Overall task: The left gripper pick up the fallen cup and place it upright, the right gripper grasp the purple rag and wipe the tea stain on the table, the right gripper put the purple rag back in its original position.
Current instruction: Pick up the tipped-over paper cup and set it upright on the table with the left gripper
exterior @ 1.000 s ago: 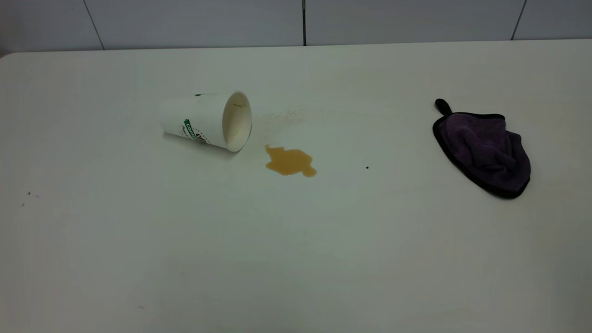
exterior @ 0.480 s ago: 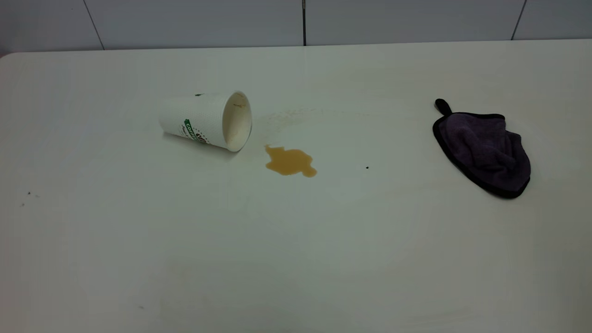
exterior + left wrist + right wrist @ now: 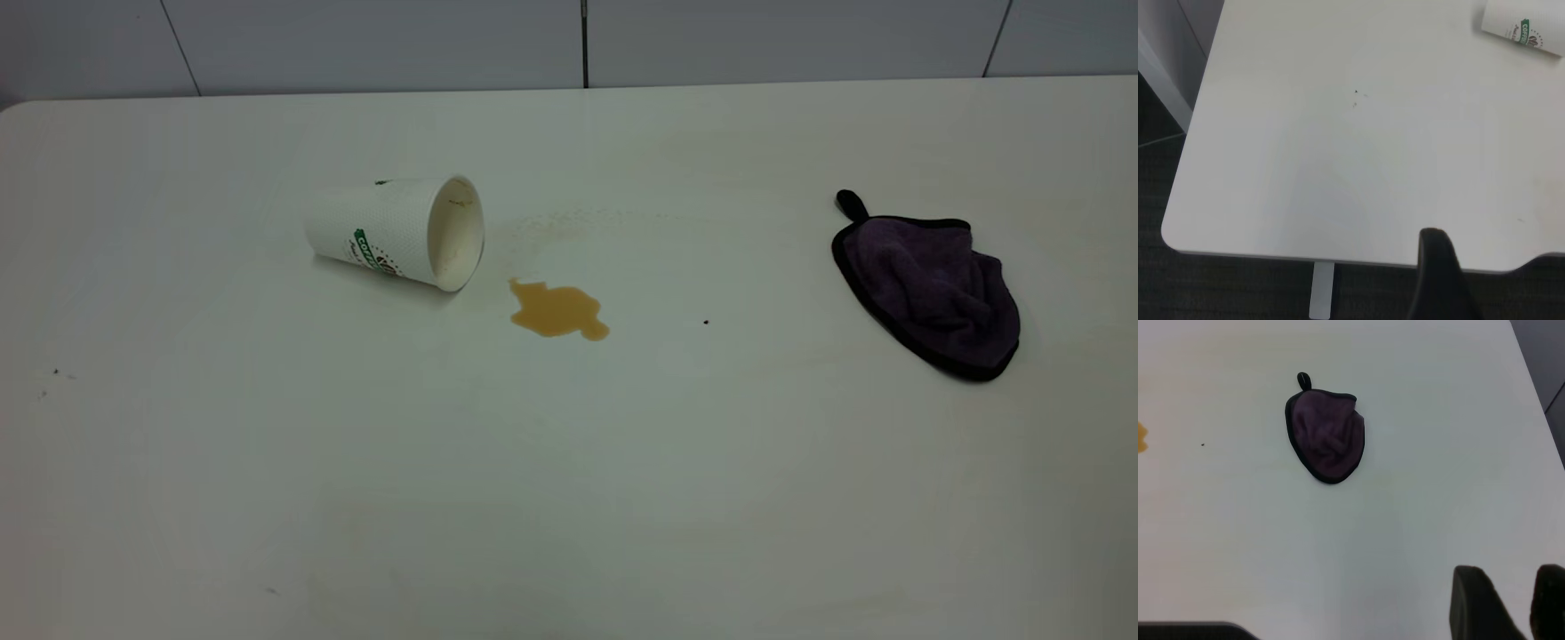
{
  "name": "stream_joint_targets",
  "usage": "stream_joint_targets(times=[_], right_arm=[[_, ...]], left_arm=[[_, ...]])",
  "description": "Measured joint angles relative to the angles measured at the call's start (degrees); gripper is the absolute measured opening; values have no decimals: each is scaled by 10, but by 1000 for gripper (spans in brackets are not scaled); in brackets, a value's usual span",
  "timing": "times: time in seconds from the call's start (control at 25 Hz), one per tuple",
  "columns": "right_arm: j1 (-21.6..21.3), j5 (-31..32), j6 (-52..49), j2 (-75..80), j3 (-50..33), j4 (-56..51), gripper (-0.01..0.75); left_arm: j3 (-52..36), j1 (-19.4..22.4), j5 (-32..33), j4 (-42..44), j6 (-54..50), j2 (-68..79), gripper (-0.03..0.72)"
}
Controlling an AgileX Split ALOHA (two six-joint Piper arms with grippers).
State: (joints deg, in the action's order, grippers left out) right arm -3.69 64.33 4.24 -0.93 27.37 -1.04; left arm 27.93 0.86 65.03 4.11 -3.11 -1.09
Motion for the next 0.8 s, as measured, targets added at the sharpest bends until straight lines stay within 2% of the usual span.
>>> stream_joint_targets(times=[0.2, 0.48, 0.56, 0.72, 0.8], right_arm=[[0, 0, 0, 0, 0, 0, 238], [0, 0, 0, 0, 0, 0, 238], [0, 0, 0, 0, 0, 0, 238], [0, 0, 0, 0, 0, 0, 238], [0, 0, 0, 0, 0, 0, 238]], left_arm=[[9, 0, 5, 1, 0, 31, 487], [126, 0, -38, 71, -7, 277, 488], [162, 0, -49, 77, -7, 352, 514], [230, -1, -78, 69, 13, 490, 629], [261, -12, -84, 62, 21, 545, 661]])
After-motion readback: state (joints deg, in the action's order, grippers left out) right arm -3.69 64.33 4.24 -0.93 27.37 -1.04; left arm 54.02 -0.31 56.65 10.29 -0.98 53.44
